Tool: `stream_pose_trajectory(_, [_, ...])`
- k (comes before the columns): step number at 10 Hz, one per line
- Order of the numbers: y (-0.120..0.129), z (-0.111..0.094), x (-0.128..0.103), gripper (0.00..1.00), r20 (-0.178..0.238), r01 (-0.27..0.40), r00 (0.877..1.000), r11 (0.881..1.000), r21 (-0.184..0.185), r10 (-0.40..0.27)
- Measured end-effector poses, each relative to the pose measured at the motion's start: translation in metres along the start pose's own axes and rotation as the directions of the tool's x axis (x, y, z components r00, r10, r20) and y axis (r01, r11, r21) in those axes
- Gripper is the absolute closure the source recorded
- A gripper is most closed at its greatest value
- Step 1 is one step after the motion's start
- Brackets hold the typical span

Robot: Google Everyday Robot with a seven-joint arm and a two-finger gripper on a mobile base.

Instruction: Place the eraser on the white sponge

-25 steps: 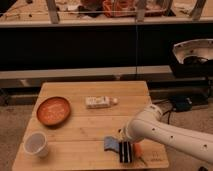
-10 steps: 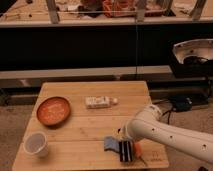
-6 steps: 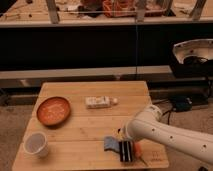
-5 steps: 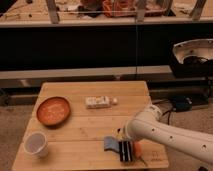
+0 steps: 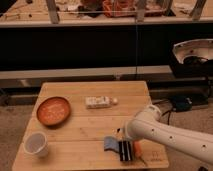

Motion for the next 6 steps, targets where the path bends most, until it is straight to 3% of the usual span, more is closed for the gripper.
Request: stream_pose_trajectory(6, [0.0001,0.0013,0.0018,0.96,-0.004,0.019,1.0,1.0,0.002,-0.019])
